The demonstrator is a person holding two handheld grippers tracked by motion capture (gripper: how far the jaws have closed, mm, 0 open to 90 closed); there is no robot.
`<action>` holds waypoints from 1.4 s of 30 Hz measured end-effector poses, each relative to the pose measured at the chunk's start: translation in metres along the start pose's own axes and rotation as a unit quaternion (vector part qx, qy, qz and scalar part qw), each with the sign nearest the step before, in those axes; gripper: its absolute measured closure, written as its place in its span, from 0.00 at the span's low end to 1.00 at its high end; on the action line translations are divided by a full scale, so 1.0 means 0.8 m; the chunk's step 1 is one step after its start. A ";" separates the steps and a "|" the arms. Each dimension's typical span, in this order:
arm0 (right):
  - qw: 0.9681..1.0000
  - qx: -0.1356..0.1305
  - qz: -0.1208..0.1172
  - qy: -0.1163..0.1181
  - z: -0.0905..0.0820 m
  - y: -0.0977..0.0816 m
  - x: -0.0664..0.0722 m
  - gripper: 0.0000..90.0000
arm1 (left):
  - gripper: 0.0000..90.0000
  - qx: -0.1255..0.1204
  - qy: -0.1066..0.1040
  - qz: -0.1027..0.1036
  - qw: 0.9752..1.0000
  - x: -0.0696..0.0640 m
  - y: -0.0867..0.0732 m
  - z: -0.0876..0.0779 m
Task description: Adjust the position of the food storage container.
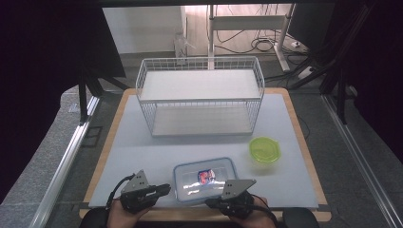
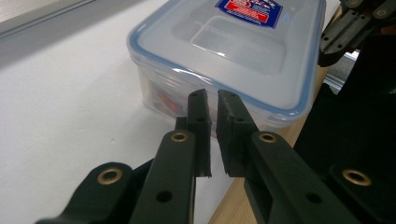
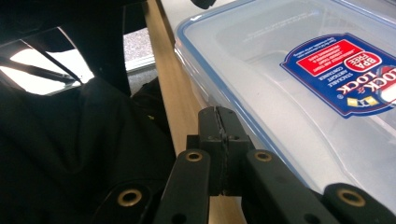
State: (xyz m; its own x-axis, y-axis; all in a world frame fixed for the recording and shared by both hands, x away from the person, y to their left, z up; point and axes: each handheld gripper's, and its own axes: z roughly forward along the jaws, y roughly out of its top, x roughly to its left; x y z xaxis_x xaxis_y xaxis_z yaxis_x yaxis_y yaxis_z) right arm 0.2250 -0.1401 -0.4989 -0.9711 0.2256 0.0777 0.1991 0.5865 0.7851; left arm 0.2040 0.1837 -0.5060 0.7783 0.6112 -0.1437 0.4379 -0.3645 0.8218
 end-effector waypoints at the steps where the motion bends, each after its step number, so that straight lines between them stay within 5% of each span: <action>1: 1.000 0.000 -0.001 -0.001 0.001 0.000 -0.001 1.00 | 0.93 0.001 0.001 0.001 1.000 0.000 0.000 0.000; 42: 0.999 0.000 0.012 -0.042 0.041 0.035 -0.047 1.00 | 0.73 0.008 0.063 -0.020 0.998 0.030 -0.002 0.008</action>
State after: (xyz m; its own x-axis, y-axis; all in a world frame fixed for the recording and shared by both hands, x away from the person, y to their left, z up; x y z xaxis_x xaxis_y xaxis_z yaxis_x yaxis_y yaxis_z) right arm 0.2712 -0.1064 -0.5002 -0.9514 0.3047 0.0446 0.2223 0.5795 0.7841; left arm 0.2249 0.1946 -0.5137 0.6980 0.7085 -0.1045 0.4747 -0.3484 0.8082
